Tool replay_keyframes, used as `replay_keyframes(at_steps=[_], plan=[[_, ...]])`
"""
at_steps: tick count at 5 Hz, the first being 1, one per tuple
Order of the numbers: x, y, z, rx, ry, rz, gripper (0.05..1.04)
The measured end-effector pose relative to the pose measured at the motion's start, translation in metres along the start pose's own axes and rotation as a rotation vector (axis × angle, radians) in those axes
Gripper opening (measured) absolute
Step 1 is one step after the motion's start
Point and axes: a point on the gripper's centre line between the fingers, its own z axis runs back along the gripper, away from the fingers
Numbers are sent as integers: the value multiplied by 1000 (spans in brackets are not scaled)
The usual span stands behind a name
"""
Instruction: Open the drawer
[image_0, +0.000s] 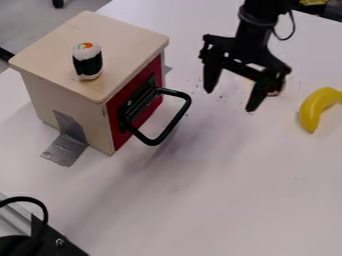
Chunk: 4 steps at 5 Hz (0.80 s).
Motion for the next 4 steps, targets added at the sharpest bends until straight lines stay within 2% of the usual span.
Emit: replay_keyframes(at_steps=[1,2,3,4], plan=[[-17,8,-20,8,40,-8,1000],[-27,21,-25,-33,17,8,1000],[-30,33,-33,-94,15,31,1000],[-31,39,-37,-116,14,71,1000]])
